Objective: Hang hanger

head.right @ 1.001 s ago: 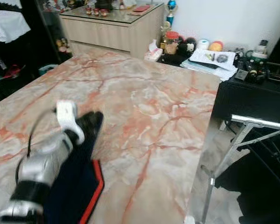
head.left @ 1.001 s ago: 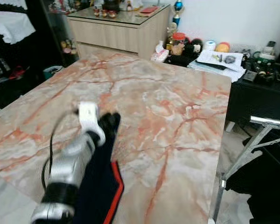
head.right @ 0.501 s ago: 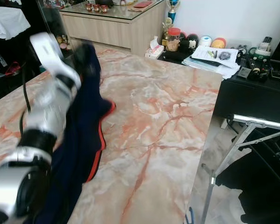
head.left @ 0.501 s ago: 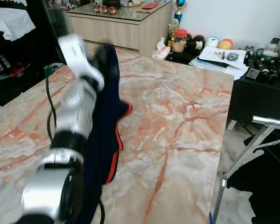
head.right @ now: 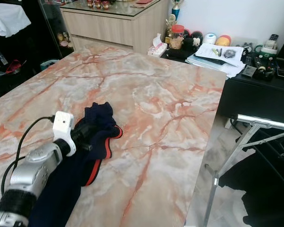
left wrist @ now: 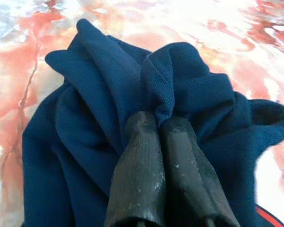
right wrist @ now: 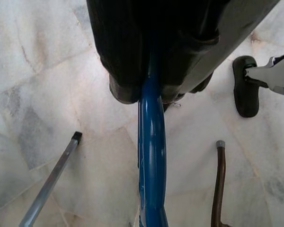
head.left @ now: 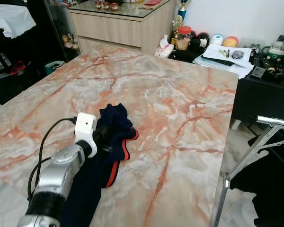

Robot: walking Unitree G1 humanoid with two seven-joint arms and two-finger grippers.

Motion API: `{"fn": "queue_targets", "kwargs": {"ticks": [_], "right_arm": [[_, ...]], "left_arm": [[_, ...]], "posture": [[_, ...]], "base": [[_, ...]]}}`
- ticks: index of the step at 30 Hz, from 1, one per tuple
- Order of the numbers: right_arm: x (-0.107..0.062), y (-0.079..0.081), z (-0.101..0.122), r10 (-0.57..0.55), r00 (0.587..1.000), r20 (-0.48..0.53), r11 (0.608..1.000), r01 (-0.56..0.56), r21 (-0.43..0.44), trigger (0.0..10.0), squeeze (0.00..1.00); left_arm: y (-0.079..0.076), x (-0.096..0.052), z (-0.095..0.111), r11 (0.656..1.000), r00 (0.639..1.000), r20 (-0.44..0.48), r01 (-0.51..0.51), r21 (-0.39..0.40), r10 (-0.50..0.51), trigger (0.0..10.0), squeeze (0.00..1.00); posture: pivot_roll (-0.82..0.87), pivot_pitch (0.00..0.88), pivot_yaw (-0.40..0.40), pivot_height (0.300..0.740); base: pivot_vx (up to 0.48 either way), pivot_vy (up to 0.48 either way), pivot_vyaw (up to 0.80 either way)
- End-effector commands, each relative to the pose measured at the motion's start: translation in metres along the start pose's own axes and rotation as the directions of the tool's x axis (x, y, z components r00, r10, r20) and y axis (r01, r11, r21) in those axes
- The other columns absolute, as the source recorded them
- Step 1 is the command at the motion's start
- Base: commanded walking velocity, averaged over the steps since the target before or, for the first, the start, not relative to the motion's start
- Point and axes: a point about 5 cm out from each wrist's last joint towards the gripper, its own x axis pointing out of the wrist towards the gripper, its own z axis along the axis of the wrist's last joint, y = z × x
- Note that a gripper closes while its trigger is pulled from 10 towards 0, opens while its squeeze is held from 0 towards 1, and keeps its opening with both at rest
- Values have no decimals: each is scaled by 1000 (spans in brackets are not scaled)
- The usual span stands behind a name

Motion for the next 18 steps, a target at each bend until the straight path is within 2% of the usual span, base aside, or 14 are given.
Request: {"fn": "queue_targets", "kwargs": {"ticks": [1, 4, 8, 11, 12, 15, 16, 18], "right_arm": [[-1, 2, -4, 1, 1000, -16, 1000, -1, 8, 10000, 0], [0, 3, -3, -1, 1000, -14, 1000, 1, 13, 10000, 0], [-1, 4, -3, 0, 1000, -14, 1000, 0, 12, 10000, 0], [-1, 5, -4, 1, 1000, -16, 1000, -1, 10, 10000, 0], [-1, 5, -5, 2, 1000, -17, 1000, -2, 10, 10000, 0], [-1, 5, -6, 3, 1000, -19, 1000, -3, 4, 10000, 0], [-1, 5, -6, 4, 1000, -19, 1000, -4, 1, 10000, 0], [-1, 4, -6, 4, 1000, -19, 1000, -4, -2, 10000, 0]], "left_arm": [[-2, -6, 10, 998, 999, 25, 38, 46, -39, 10000, 0], [-12, -25, 21, 991, 987, 94, 126, 52, -131, 10000, 0], [-16, -47, 19, 981, 978, 88, 183, 58, -188, 10000, 0], [-15, -68, 18, 982, 977, 96, 189, 17, -190, 10000, 0], [-13, -79, 18, 988, 983, 100, 157, 2, -157, 10000, 0], [-6, -90, 12, 997, 993, 110, 50, -50, -44, 10000, 0], [0, -94, 11, 994, 983, 154, -90, -59, 98, 10000, 0], [2, -96, 12, 978, 959, 201, -181, -104, 199, 10000, 0]], "posture": [[97, 101, 30, 740], [95, 97, 36, 740], [94, 94, 36, 740], [96, 89, 36, 740], [100, 82, 35, 740], [105, 73, 35, 740], [102, 70, 33, 740], [100, 63, 30, 740]], "base": [[0, 0, 0], [0, 0, 0], [0, 0, 0], [0, 0, 0], [0, 0, 0], [0, 0, 0], [0, 0, 0], [0, 0, 0]]}}
